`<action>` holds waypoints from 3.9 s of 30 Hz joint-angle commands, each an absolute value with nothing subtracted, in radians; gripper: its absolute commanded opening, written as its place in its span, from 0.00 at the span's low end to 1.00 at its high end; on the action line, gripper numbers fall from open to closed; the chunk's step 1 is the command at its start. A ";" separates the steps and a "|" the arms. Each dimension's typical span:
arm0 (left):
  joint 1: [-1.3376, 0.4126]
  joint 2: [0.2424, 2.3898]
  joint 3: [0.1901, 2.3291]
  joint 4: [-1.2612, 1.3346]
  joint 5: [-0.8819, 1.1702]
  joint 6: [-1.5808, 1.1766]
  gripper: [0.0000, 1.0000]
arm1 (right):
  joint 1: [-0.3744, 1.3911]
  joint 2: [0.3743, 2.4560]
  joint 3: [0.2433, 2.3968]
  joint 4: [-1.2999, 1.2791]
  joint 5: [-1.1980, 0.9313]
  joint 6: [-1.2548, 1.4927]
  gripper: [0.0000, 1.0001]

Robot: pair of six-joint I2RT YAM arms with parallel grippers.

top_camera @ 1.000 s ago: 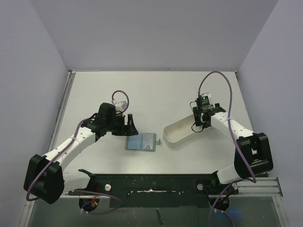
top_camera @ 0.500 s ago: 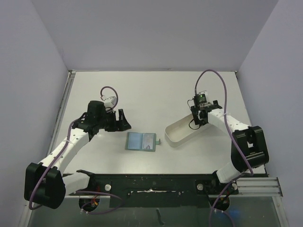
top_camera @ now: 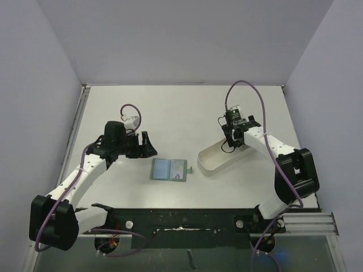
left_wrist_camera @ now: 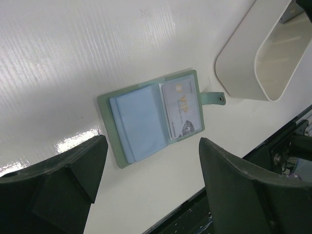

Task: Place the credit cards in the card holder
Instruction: Pick up the credit card from the storage box.

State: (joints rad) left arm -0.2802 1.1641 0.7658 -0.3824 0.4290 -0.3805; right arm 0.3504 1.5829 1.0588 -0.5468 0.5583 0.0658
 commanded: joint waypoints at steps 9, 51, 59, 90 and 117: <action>-0.272 1.125 0.766 -0.333 0.442 -0.357 0.75 | 0.290 1.627 1.044 -0.415 0.557 -0.066 0.85; -0.267 1.135 0.760 -0.323 0.465 -0.356 0.75 | 0.266 1.652 1.005 -0.324 0.594 -0.064 0.77; -0.267 1.132 0.761 -0.324 0.465 -0.356 0.75 | 0.267 1.659 1.019 -0.328 0.603 -0.057 0.65; -0.267 1.115 0.747 -0.316 0.495 -0.365 0.75 | 0.279 1.669 1.069 -0.390 0.657 -0.021 0.26; -0.267 1.220 0.730 -0.380 0.373 -0.497 0.60 | 0.328 1.503 1.144 -0.593 0.489 0.047 0.00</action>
State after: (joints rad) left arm -0.2722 1.2034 0.7403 -0.3832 0.3763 -0.4374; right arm 0.3103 1.5723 1.0821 -0.5419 0.5060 0.0181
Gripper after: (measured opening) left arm 0.616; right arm 0.027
